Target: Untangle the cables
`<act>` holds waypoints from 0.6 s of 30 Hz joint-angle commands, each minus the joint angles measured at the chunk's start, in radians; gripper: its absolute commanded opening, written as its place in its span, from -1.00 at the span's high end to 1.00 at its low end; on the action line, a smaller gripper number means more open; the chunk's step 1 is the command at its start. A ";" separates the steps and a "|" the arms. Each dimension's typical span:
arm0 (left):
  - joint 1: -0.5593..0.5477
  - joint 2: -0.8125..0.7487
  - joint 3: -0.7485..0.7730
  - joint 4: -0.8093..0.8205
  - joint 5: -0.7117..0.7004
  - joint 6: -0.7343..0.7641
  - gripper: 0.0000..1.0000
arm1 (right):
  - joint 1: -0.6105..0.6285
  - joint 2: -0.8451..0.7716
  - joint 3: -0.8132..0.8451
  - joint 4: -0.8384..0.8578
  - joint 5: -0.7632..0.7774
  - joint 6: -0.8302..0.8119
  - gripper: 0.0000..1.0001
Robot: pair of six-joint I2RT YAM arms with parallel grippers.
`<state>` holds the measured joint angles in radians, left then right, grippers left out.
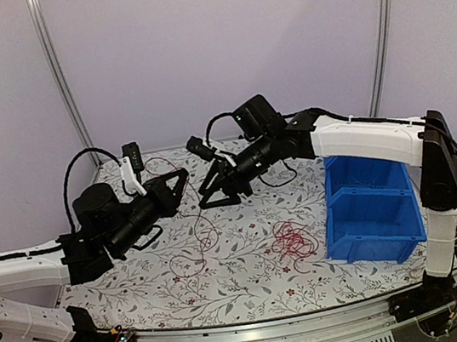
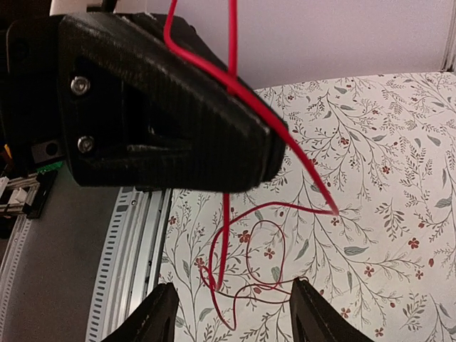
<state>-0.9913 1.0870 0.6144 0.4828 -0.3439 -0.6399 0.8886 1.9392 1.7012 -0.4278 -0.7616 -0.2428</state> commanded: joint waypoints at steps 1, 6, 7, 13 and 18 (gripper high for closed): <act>-0.013 0.014 0.009 0.050 0.021 -0.011 1.00 | 0.013 0.058 0.080 0.035 -0.048 0.037 -0.04; -0.015 0.009 0.010 0.038 0.018 -0.009 1.00 | 0.013 0.087 0.097 0.039 -0.046 0.042 0.75; -0.016 0.005 0.007 0.033 0.017 -0.010 1.00 | 0.013 0.084 0.097 0.037 -0.033 0.039 0.99; -0.020 -0.042 -0.023 -0.052 0.015 0.011 0.20 | -0.001 -0.040 0.117 -0.019 0.140 -0.069 1.00; -0.043 -0.100 -0.144 -0.032 0.058 0.033 -0.02 | -0.079 -0.222 0.123 -0.036 0.252 -0.141 1.00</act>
<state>-1.0115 1.0267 0.5613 0.4572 -0.3218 -0.6308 0.8757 1.9156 1.7802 -0.4599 -0.6292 -0.3046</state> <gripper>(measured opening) 0.496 0.020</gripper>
